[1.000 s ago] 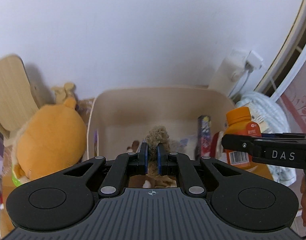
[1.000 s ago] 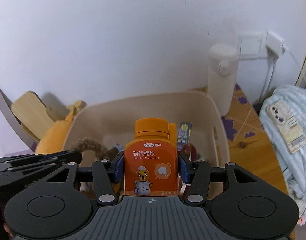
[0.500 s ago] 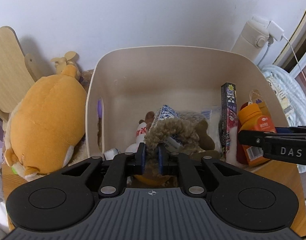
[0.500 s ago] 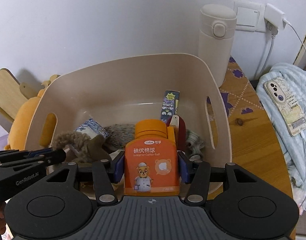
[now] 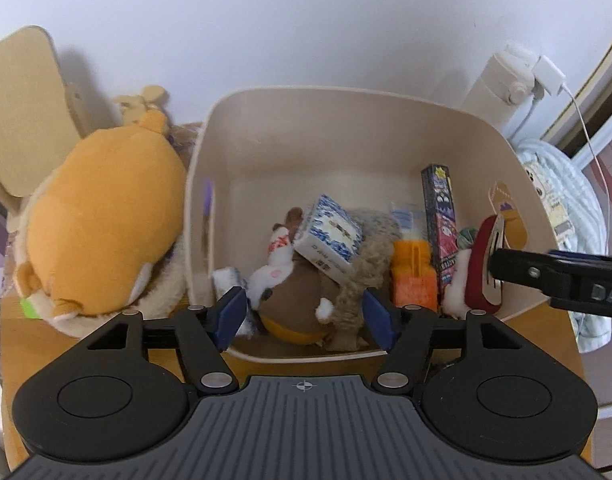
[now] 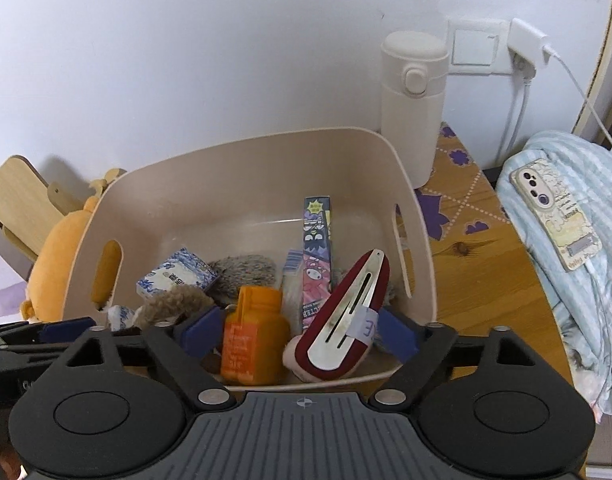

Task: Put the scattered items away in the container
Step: 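Move both open tools back over the last items on the table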

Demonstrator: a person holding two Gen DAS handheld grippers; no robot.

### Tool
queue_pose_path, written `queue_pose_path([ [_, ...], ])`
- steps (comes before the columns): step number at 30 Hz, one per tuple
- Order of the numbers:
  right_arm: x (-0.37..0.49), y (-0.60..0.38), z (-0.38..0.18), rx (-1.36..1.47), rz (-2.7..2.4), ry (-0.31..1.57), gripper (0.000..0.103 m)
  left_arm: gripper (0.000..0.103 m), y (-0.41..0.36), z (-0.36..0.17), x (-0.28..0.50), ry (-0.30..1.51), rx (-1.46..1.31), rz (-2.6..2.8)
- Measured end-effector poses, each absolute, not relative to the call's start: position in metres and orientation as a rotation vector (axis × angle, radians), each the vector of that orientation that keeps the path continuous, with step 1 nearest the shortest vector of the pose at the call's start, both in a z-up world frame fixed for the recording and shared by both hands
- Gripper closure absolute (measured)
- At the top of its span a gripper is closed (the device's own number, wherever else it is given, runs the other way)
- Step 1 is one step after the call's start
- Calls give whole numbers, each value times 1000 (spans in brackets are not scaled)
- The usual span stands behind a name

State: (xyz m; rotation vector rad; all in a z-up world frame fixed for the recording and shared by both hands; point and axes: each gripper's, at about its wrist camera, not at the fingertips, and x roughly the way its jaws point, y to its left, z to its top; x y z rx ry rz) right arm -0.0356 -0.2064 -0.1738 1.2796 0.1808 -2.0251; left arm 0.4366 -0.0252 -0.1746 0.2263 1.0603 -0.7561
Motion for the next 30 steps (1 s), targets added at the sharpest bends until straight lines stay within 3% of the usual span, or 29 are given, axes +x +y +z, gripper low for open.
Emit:
queue_pose_path([
  [13,21,-165,-157,1195,-1947,313,9,35,17,-152,400,1003,218,-799],
  [30,98,-150,-193,1187,-1653,496,4,35,97,-185,362,1109,173,-649],
])
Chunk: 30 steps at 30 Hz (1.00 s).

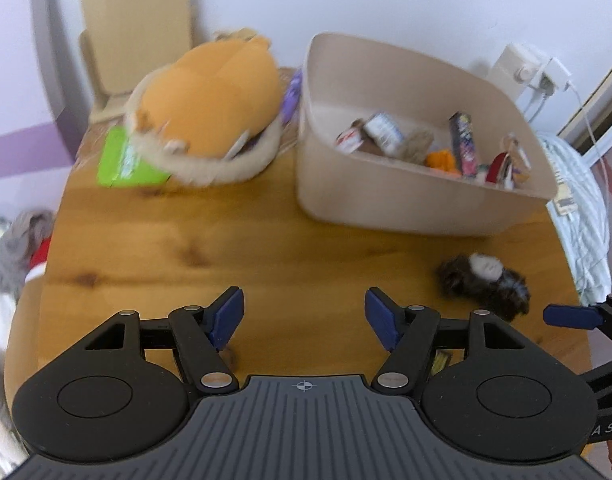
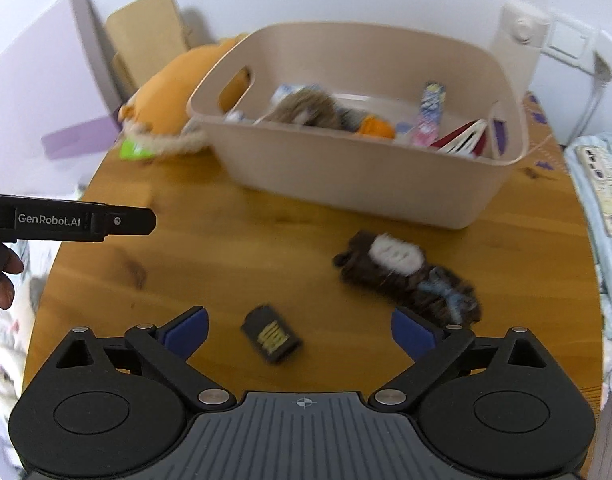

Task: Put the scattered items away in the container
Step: 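Move both open tools back over the last items on the table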

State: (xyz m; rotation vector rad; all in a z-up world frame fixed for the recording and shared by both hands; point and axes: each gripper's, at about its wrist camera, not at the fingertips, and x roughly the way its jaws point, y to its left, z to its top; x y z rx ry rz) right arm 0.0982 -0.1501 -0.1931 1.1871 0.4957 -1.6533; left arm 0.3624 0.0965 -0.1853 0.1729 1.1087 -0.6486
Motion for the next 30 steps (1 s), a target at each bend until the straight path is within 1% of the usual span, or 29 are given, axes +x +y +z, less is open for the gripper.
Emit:
queue_pose_path([
  [8,114,-149,-220,1237,-1542,512,3,35,124,-203,343,1167,190,-638],
  [17,123,-155,-234,1173,-1532,576,4,35,132,-228,319,1226,233,-650],
  [19,124,-159,-238,1157,-1526,595,8,35,134,-232,318,1245,223,-648],
  [22,124,-167,-245,1169,-1505,608,15,35,137,-237,318,1265,214,-643],
  [24,124,-171,-251,1177,-1493,623,25,35,139,-240,320,1278,204,-633],
  [28,124,-175,-261,1194,-1472,646,35,35,143,-246,326,1302,186,-615],
  [30,122,-176,-263,1199,-1467,642,44,35,142,-249,329,1309,190,-611],
])
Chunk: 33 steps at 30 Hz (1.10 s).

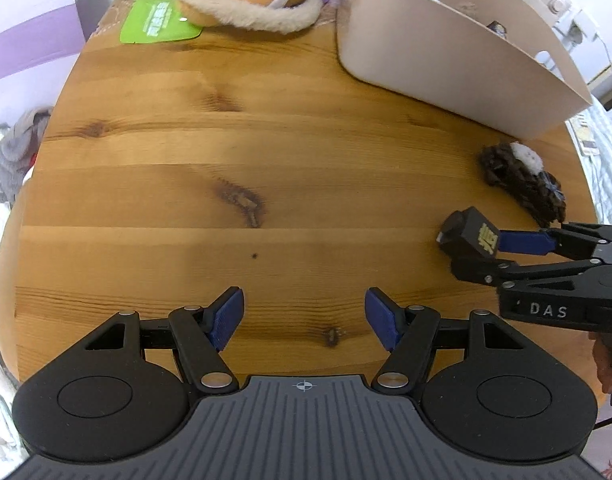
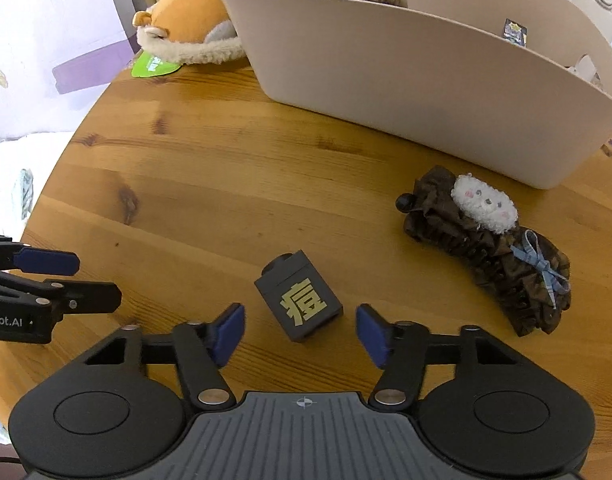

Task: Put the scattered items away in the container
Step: 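Grasp the black cube box with the right tool, then grasp the brown ruffled bear-face scrunchie with left tool while right tool holds the cube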

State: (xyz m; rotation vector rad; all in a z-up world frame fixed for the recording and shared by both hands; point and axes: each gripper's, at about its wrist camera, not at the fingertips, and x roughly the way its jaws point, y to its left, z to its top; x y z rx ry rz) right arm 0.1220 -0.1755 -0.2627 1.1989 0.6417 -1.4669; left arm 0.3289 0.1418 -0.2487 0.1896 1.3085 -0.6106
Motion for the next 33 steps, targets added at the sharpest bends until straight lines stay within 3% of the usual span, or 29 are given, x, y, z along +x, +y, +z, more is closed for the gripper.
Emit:
queue_pose_path([
  [5,116,-179,-264,1199,-1457,627,54,35,138,-254,334,1320,191,-607],
  [18,116,-185,-269,1189,-1448,633,54,35,122,-256,334,1316,237,-643],
  [24,110,-183,-271,1193,-1468,620,70,35,103,-255,335,1284,290,-689],
  [33,76,-136,-273,1256,-1553,578,72,35,32,-241,335,1131,439,-943],
])
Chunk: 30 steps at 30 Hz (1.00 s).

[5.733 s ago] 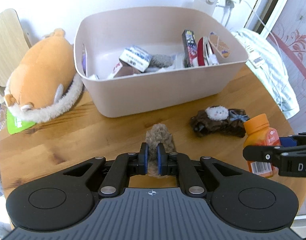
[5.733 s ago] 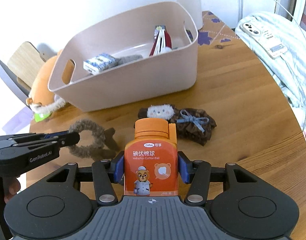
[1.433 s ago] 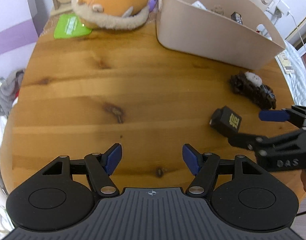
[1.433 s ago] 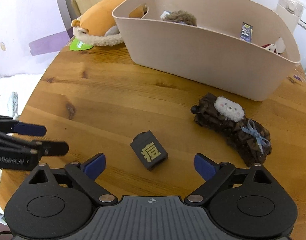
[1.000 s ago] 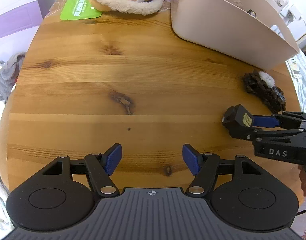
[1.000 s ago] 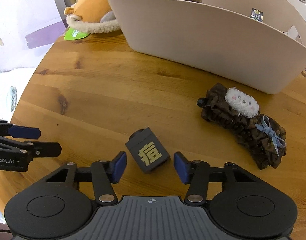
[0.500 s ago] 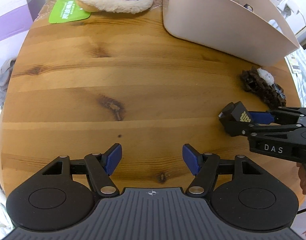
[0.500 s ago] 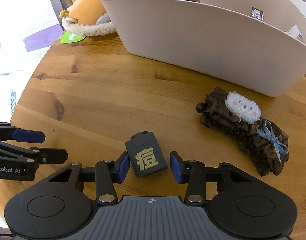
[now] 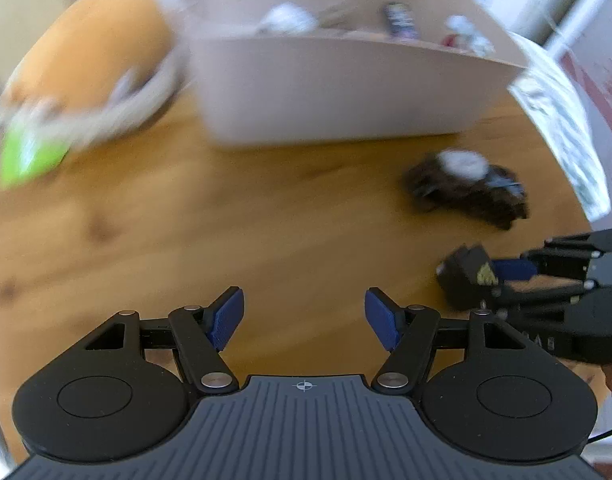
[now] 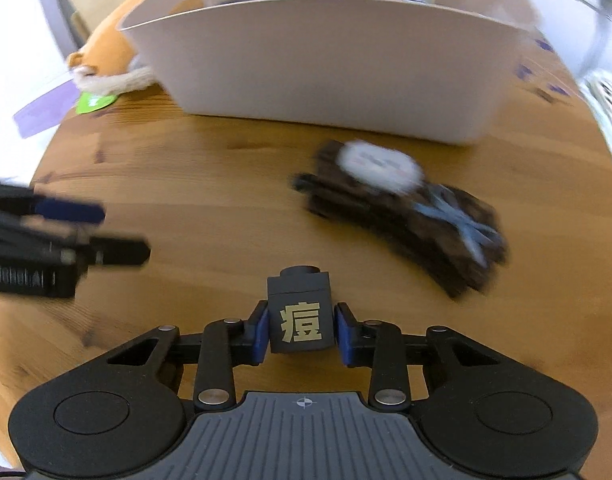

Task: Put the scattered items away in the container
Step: 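Grasp the brown ruffled bear-face scrunchie with left tool while right tool holds the cube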

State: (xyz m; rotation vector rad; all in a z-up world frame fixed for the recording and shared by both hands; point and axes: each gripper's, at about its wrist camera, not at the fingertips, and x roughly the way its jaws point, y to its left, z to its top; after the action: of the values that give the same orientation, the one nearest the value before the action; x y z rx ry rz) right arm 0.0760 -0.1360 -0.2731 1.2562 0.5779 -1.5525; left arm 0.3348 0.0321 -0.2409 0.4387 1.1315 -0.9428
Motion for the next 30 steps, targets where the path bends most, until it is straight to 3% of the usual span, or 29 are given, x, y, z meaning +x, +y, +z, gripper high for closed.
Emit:
queue_pose_path([
  [13,35,-77,-279,1337,-1658,520,72,35,-81,-239,280,785,840,-1313],
  [18,29,-74,-280,1341,-1661,518,72,35,-105,-255,270,790,930,-1370],
  [21,28,-76,-282,1345,-1665,535,61,35,-112,-265,266,771,949,-1375],
  [28,25,-78,-284,1326,-1670,538,61,35,-114,-278,260,734,942,-1415],
  [30,25,-78,-284,1323,-1667,543,62,42,-112,-277,262,746,921,-1432],
])
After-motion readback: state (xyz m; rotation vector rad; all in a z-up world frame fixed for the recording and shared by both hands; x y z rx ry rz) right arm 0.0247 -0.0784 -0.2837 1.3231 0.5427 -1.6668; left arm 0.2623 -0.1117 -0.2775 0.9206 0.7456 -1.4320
